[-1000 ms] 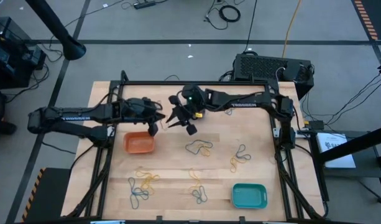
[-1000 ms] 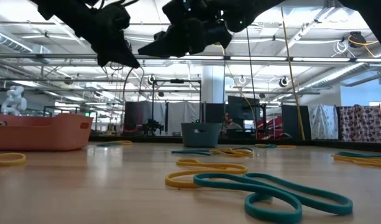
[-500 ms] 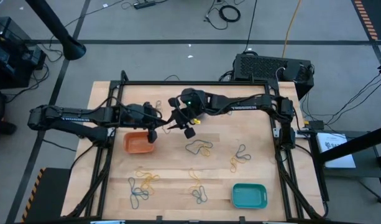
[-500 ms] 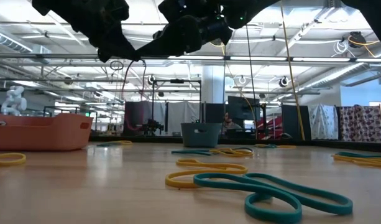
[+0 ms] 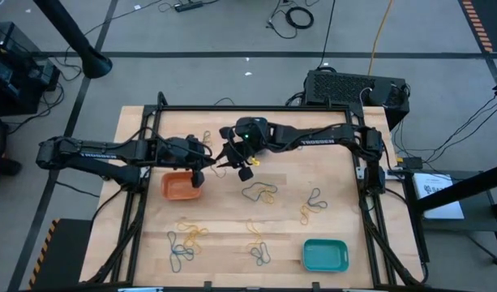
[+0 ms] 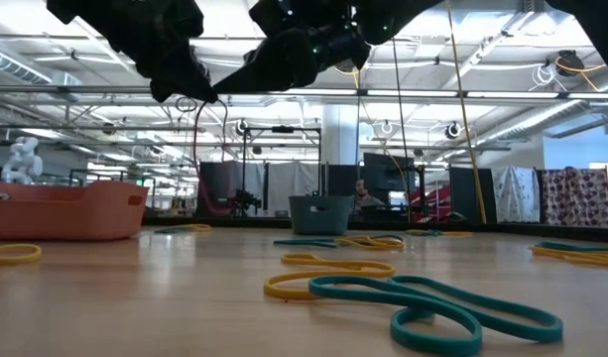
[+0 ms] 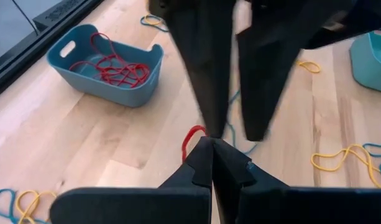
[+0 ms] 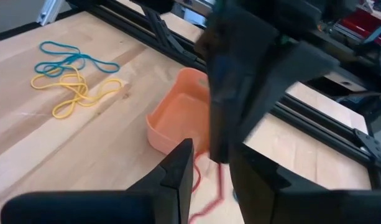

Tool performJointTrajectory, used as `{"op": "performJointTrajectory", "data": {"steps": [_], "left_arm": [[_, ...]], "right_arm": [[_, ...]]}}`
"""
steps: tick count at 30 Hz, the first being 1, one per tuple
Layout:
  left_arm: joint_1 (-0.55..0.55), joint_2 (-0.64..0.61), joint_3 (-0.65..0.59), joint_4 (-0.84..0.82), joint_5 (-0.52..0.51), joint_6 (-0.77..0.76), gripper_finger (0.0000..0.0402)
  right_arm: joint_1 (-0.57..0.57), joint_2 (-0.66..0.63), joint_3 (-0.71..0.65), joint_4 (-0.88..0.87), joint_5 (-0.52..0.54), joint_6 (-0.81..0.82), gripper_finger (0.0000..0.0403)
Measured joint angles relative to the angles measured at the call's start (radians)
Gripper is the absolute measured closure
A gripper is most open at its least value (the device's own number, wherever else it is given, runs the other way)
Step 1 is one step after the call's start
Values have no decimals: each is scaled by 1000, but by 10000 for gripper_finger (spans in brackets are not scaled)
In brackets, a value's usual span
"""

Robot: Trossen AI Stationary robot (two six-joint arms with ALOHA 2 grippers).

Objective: Sort rubber bands into baskets
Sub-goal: Put the red rubber band into the blue bin

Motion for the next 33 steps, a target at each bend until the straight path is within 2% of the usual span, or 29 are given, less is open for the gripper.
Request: {"op": "performJointTrajectory", "data": {"steps": [7,20,25,28,33], "left_arm": [[0,0,0,13,19,3,400],[1,0,0,54,19,27,400],[1,0,0,52,19,26,400],[1,0,1,51,18,26,396],[1,3,1,32,-55,38,356]], "right_arm": [[-1,0,0,-3,46,6,307],[-1,0,0,-57,46,59,311],[0,0,0,-84,143,56,356],[-1,0,0,-113,150,43,394],[-1,0,4,-148,175,67,400]]}}
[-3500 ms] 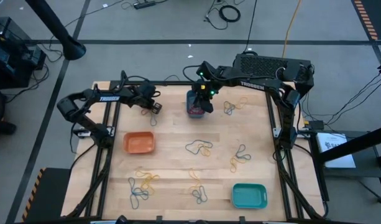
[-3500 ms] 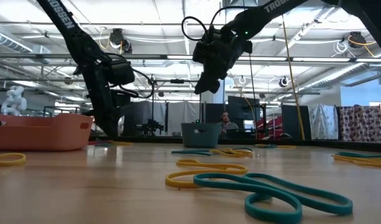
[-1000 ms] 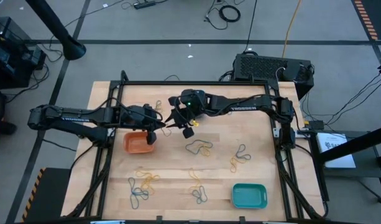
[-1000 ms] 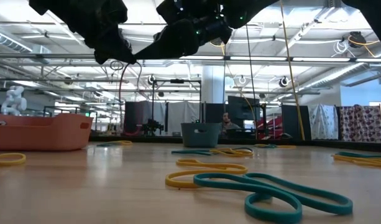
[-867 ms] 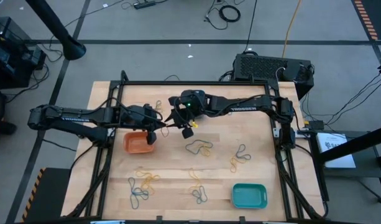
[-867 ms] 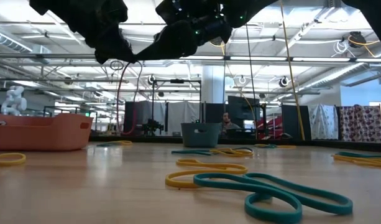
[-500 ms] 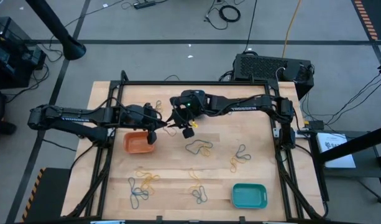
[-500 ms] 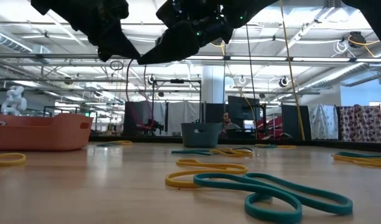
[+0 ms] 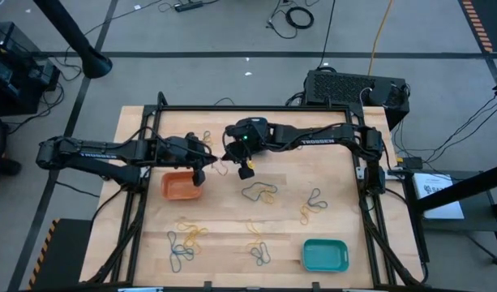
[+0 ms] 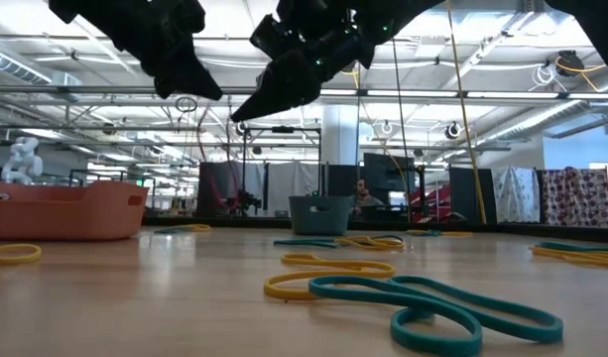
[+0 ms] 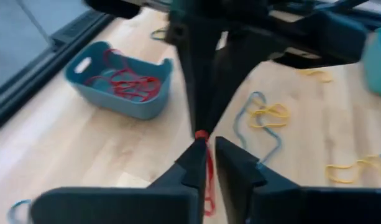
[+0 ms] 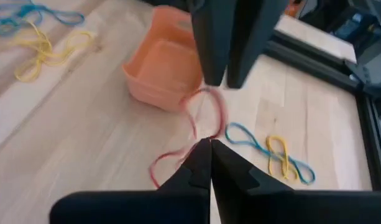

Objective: Sort rubber bands into baskets
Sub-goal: Put the red rubber band into the blue bin

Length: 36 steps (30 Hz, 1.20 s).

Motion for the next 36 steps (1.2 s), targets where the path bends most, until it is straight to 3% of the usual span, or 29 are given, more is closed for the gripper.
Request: {"op": "performJointTrajectory", "data": {"steps": [7,12,14,16,20,31,36], "left_arm": [[0,38,0,1,-57,18,267],[1,46,0,-15,-116,39,225],[1,46,0,-29,-126,42,221],[1,46,0,-58,-124,42,220],[0,87,-37,-60,-17,42,219],[31,386,-70,15,74,120,219],[51,459,-40,11,99,143,219]], "right_arm": [[-2,-25,21,-93,66,-2,402],[-29,-85,22,-179,122,-14,402],[-50,-103,23,-204,97,0,402],[-72,-112,24,-252,-2,23,403],[-93,-112,6,-317,-168,40,403],[-85,-110,-167,-239,-169,60,403],[-83,-110,-196,-235,-171,59,402]]}}
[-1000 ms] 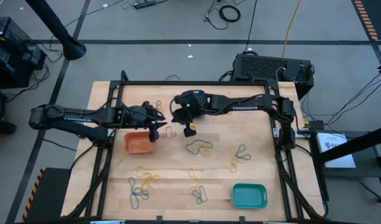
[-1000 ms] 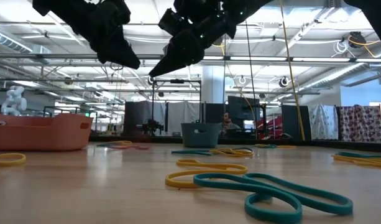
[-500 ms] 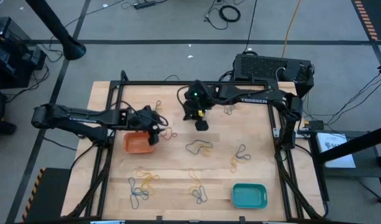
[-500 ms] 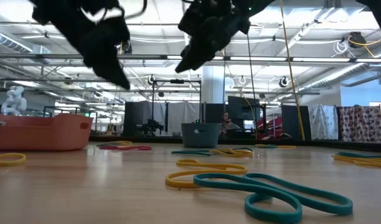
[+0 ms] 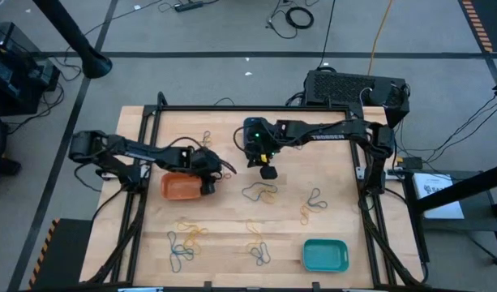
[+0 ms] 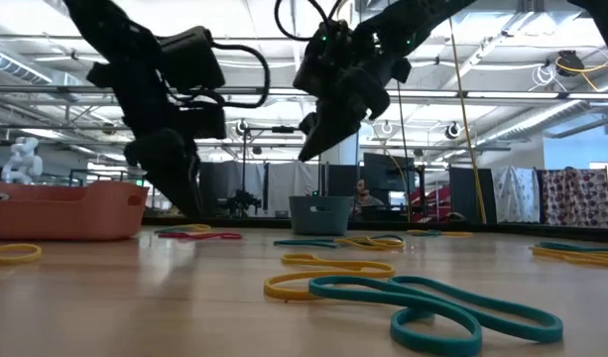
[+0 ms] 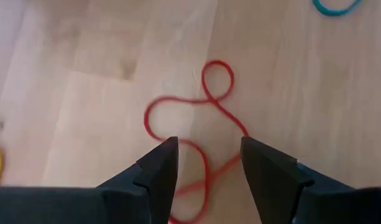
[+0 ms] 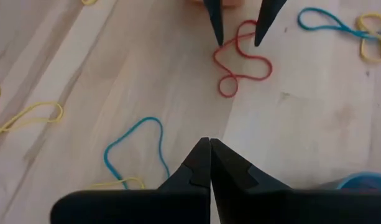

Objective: Sort rubber bands into baskets
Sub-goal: Put the red rubber band into the blue bin

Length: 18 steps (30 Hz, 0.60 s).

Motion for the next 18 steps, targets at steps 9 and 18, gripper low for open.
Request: {"op": "performJointTrajectory", "data": {"steps": [9,18], "left_arm": [[23,12,13,-24,112,57,219],[29,13,165,-220,131,55,219]], "right_arm": [[0,0,-2,-5,-14,-18,402],[0,0,-2,-6,-15,-41,402]]}}
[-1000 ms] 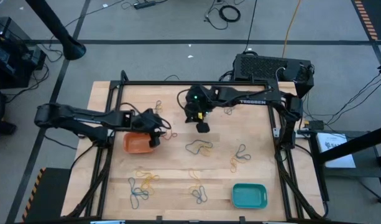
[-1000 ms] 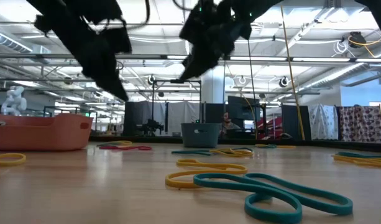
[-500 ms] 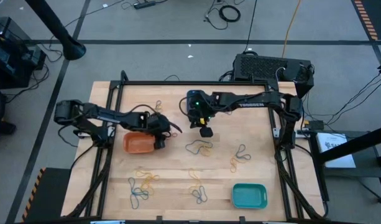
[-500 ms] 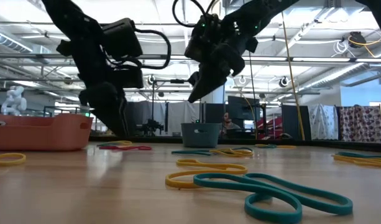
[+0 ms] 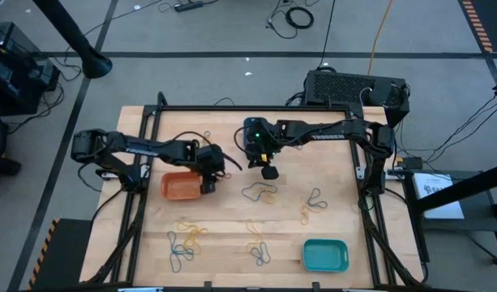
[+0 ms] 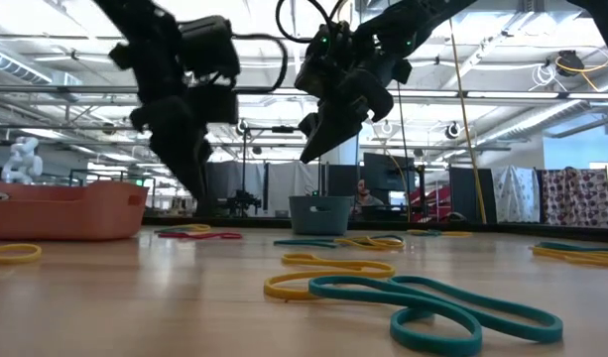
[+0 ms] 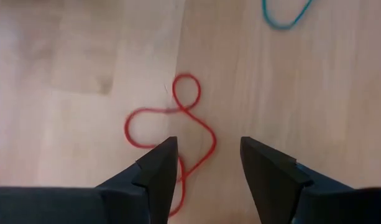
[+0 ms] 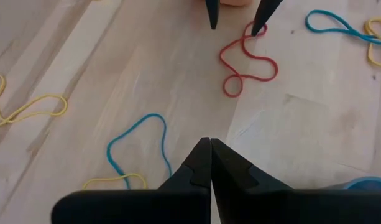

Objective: Sort rubber bands into baskets
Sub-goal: Put the red rubber band into the blue bin

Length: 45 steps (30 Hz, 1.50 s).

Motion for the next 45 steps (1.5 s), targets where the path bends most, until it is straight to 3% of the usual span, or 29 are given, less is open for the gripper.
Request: {"op": "performJointTrajectory", "data": {"steps": [7,15,22,27,34,41,45], "left_arm": [[7,69,108,-193,-21,0,219],[7,279,208,-302,-27,26,219],[7,356,260,-338,-41,46,220],[5,362,266,-348,-66,63,252],[3,363,269,-358,-82,84,387],[-68,274,298,-355,-207,108,398],[-108,153,297,-363,-252,107,398]], "right_arm": [[0,0,0,-12,0,-1,402],[0,0,0,-25,0,-19,403],[0,0,0,-39,0,-28,403],[0,0,0,-37,-3,-35,403],[0,0,0,-39,-4,-35,403],[-12,-11,0,-93,-85,-126,403],[-37,-30,1,-3,-103,-100,403]]}}
